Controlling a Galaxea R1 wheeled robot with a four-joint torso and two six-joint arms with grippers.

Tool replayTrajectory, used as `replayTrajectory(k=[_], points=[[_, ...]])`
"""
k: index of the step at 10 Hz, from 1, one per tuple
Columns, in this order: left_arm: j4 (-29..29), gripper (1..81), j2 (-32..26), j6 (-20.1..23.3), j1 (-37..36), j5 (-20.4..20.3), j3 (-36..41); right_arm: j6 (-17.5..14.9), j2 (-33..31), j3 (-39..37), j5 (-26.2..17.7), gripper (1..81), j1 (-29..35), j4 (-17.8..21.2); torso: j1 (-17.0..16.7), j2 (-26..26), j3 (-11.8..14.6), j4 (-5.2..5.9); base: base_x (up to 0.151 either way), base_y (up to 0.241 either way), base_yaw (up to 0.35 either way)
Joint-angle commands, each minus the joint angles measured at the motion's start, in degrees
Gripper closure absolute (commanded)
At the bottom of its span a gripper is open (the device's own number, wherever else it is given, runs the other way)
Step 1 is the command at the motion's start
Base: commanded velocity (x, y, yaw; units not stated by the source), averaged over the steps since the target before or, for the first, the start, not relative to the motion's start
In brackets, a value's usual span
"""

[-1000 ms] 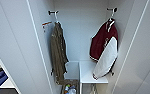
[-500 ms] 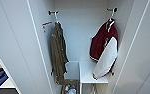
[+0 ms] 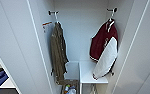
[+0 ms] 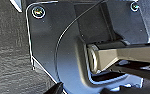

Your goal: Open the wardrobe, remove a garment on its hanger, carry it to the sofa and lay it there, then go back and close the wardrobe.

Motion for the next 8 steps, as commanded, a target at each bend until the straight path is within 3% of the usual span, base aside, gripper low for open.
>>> replayTrajectory(k=[1, 8], points=[[-0.6, 1.0, -0.1, 0.2, -1.6, 3.4, -0.2, 0.1, 0.5, -0.1, -3.1, 1.0, 1.9, 0.4, 0.0, 0.0, 0.0, 0.0, 0.0, 0.0, 0.0], [-0.6, 1.0, 0.0, 0.3, -1.6, 3.4, 0.1, 0.2, 1.0, -0.3, -2.4, 1.0, 2.2, 0.4, 0.0, 0.0, 0.0, 0.0, 0.011, 0.0, 0.0]])
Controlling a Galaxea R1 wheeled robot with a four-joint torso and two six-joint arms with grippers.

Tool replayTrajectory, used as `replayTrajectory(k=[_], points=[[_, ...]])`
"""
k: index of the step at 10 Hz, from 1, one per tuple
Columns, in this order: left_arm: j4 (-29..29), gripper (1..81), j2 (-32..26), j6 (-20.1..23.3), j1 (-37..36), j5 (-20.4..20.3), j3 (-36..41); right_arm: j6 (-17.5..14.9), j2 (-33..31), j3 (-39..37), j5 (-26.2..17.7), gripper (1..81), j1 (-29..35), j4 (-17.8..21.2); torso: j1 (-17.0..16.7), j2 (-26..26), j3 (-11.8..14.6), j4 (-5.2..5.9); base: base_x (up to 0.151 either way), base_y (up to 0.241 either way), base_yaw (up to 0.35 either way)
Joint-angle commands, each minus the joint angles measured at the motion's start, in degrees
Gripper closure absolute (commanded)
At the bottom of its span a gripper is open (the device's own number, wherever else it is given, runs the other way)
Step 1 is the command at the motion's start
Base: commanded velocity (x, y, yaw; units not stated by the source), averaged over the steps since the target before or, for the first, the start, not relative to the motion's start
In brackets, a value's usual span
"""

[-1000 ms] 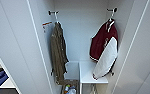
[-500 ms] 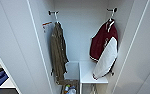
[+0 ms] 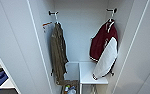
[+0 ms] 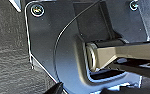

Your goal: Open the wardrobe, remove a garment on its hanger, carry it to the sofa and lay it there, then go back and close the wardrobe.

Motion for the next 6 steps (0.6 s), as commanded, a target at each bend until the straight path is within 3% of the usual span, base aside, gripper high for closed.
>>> replayTrajectory(k=[1, 6], points=[[-0.4, 1.0, 0.0, 0.3, -2.1, 3.3, 0.1, 0.1, 0.7, 0.1, -3.3, 1.0, 2.5, 0.2, 0.1, 0.0, 0.0, 0.0, 0.094, 0.0, 0.0], [-0.4, 1.0, -0.1, 0.3, -2.1, 3.3, 0.1, 0.0, 0.8, 0.1, -3.3, 1.0, 2.2, 0.3, 0.1, 0.0, 0.0, 0.0, 0.108, 0.0, 0.0]])
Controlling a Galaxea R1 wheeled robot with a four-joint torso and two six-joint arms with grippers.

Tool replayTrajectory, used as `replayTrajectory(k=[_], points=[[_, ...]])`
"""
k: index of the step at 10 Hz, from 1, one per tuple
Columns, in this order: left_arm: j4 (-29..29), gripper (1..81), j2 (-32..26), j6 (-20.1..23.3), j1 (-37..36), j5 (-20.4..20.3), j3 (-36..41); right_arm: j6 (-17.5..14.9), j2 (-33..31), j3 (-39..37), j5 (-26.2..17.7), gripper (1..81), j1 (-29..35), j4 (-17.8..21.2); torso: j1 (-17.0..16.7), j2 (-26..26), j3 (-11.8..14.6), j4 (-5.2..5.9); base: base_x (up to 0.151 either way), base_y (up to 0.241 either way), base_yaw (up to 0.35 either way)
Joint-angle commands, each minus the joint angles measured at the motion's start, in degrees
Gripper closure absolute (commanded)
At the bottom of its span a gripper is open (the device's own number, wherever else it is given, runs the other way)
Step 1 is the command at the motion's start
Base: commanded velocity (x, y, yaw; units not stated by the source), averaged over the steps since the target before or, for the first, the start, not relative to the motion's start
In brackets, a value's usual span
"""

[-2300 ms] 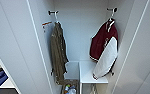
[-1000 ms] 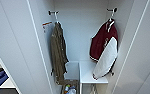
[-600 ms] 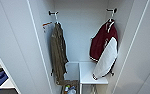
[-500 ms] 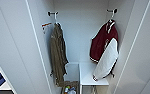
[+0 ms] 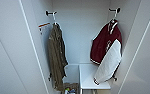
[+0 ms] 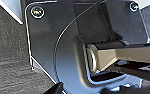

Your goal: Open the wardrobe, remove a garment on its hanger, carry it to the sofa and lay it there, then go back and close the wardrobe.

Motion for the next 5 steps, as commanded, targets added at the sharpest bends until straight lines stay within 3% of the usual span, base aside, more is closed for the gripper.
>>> replayTrajectory(k=[1, 5], points=[[-0.4, 1.0, -0.1, 0.3, -1.6, 3.2, 0.0, 0.1, 0.3, 0.2, -3.6, 1.0, 1.9, 0.4, 0.0, 0.0, 0.0, 0.0, 0.113, 0.0, 0.0], [-0.1, 1.0, 0.1, 0.3, -1.6, 3.2, 0.0, 0.0, 0.3, 0.2, -3.6, 1.0, 1.9, 0.2, 0.0, 0.0, 0.0, 0.0, 0.113, 0.0, 0.0]])
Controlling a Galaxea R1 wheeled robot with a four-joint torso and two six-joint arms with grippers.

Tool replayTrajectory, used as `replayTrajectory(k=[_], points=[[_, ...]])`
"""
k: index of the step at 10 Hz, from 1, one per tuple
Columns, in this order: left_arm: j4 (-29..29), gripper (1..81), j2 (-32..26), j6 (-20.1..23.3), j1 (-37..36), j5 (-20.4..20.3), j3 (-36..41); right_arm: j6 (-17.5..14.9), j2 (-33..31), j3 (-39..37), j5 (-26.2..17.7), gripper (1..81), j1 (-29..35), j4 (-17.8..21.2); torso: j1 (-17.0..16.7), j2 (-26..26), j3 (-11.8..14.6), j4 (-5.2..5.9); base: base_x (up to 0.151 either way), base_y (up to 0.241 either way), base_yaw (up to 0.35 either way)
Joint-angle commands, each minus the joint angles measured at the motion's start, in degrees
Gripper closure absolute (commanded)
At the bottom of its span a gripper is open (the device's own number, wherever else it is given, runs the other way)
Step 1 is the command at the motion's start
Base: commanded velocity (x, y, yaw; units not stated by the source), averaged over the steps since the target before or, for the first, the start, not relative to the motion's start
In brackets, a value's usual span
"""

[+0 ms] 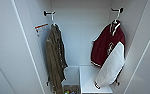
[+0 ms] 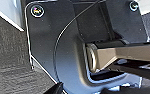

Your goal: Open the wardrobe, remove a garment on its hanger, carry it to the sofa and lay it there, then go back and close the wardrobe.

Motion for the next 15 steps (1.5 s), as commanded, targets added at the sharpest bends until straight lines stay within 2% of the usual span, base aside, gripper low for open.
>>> replayTrajectory(k=[1, 11, 15], points=[[-0.2, 1.0, 0.1, 0.3, -1.7, 3.2, 0.0, 0.0, 0.2, 0.2, -3.7, 1.0, 2.2, 0.2, 0.0, 0.0, 0.0, 0.0, 0.113, 0.0, 0.0], [0.0, 1.0, 0.4, 0.5, -1.7, 3.2, 0.0, 0.0, 0.2, 0.2, -3.6, 1.0, 2.2, 0.2, 0.0, 0.0, 0.0, 0.0, 0.111, 0.0, 0.0], [0.0, 1.0, 0.4, 0.7, -1.7, 3.2, 0.0, -0.1, 0.2, 0.2, -3.7, 1.0, 2.2, 0.1, 0.1, 0.0, 0.0, 0.0, 0.02, 0.0, 0.0]])
